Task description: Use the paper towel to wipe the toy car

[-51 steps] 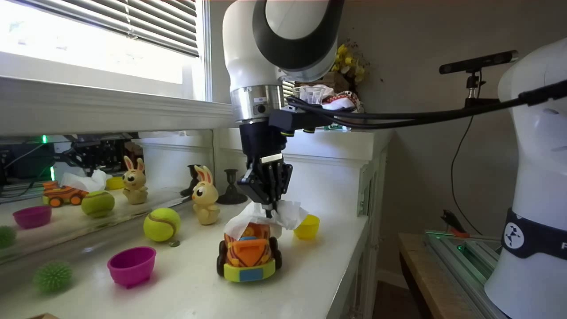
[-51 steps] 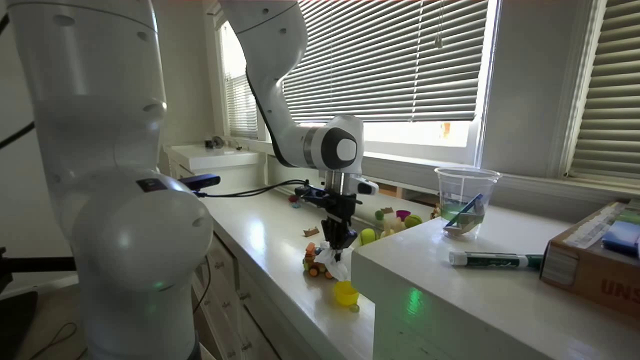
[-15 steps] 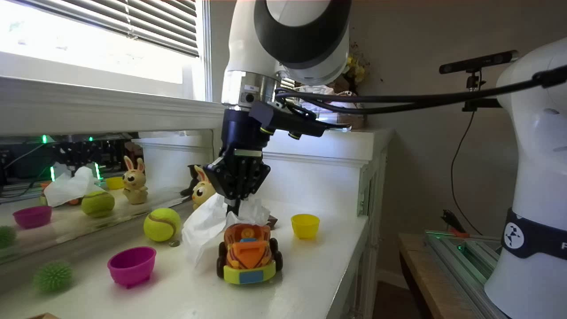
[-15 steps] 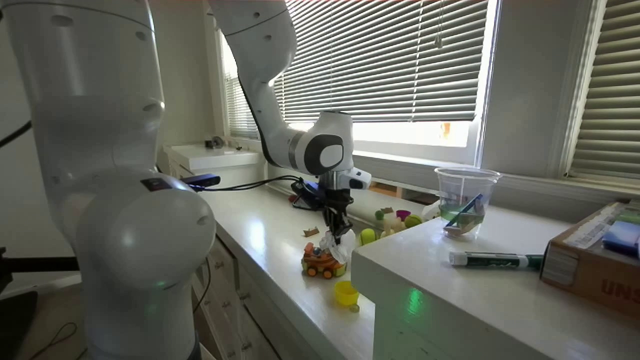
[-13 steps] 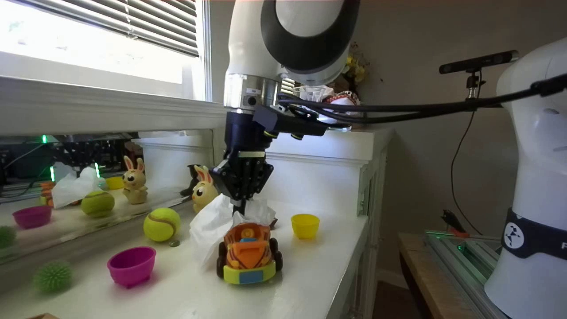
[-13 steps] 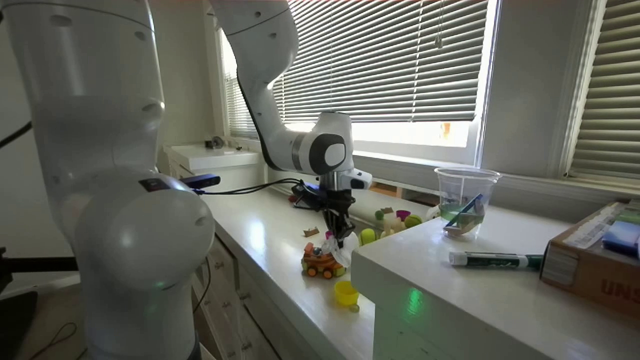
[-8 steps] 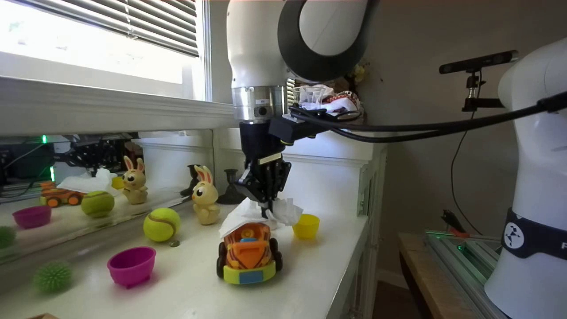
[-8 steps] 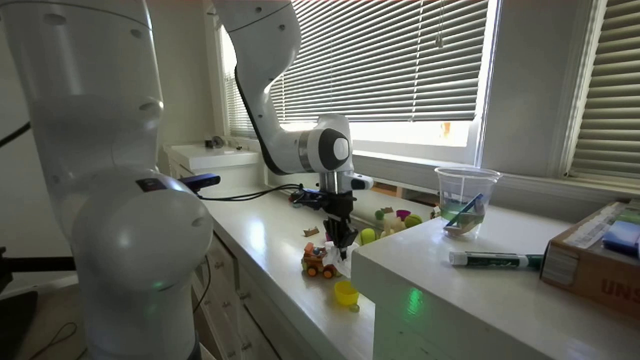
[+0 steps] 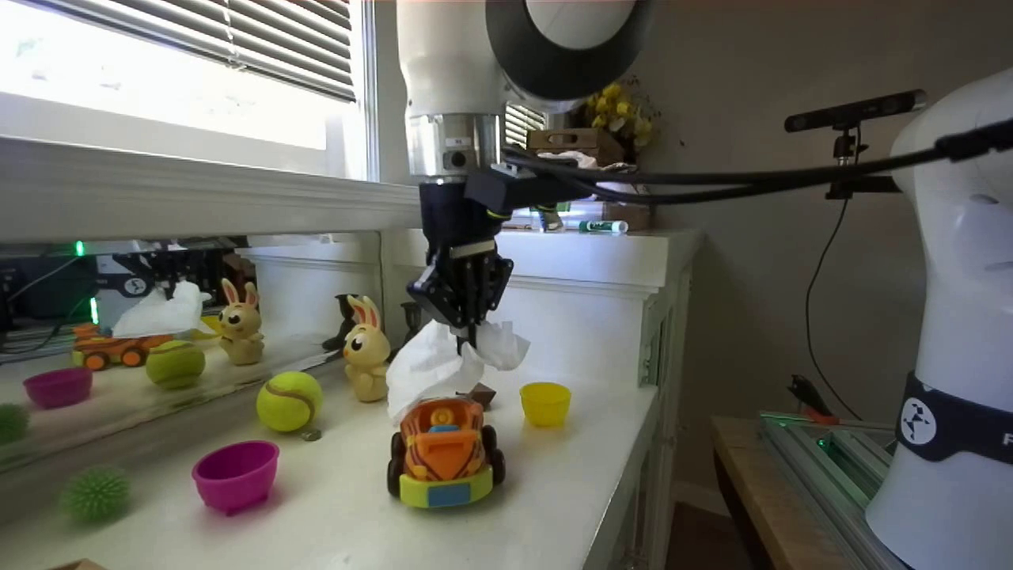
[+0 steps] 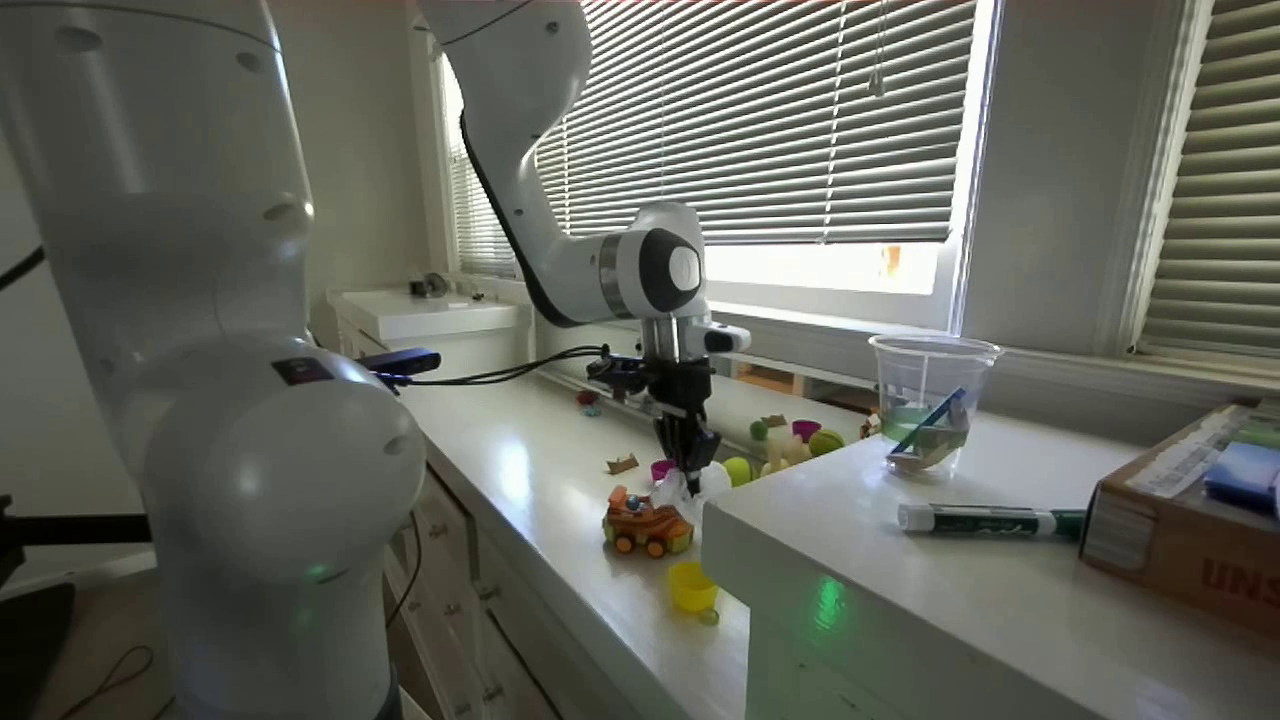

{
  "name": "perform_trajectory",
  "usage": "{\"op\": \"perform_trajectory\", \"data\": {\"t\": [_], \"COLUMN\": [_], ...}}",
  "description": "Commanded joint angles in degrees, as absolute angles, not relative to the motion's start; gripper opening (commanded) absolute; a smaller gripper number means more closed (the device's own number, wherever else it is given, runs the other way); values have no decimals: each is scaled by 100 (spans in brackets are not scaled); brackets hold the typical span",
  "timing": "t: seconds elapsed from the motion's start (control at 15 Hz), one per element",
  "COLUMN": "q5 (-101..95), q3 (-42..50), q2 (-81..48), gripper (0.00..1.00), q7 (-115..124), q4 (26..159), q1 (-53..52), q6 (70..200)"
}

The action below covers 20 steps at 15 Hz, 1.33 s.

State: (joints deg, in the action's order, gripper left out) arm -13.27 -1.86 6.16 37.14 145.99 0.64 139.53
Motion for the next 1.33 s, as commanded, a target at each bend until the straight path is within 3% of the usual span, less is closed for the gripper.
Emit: {"op": "perform_trajectory", "data": {"t": [0.0,0.47,1.27], "q5": [-1231,-1247,-1315], "q3": [-236,-105,670], "q2": [1092,1390,353], "gripper": [1,1,1], "q7": [4088,5145,6817], "q4": [14164,12831,11166], "q1": [168,692,1444], "q6": [13422,12779,12132]}}
